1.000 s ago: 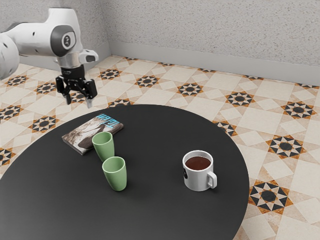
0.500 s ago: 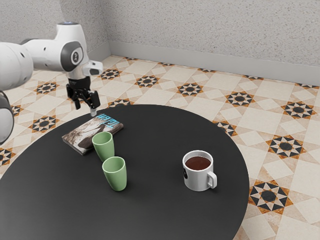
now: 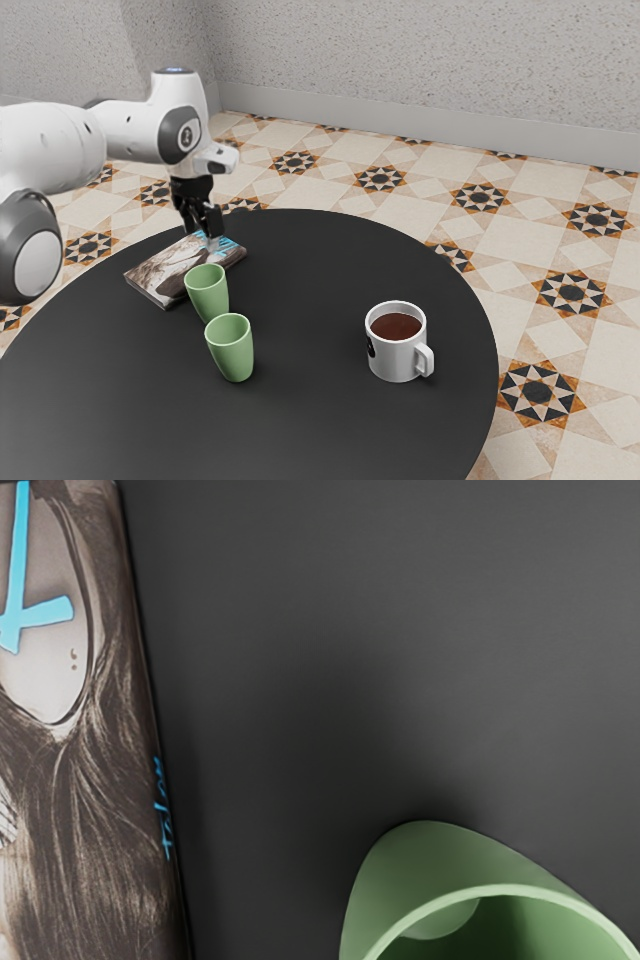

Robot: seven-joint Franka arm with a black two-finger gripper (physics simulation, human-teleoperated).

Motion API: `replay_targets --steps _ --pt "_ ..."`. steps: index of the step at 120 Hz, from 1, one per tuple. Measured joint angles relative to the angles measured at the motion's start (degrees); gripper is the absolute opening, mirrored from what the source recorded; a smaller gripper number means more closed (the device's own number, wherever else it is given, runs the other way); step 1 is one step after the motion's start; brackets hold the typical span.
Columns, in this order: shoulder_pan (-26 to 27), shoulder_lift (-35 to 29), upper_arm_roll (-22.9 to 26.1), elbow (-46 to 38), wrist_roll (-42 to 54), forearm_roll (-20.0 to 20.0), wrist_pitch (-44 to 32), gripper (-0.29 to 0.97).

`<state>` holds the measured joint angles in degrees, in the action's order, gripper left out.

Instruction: Place the left cup onto the right cup

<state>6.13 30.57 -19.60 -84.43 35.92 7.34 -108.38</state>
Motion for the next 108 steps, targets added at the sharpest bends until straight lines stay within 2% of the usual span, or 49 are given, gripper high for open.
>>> replay_targets --steps 39,108 --pt "0.53 -4.77 -0.14 -8.37 2.97 0.11 -4.61 0.66" --pt "0.42 -1.76 -0.43 -8.9 0.93 0.33 -7.77 0.66"
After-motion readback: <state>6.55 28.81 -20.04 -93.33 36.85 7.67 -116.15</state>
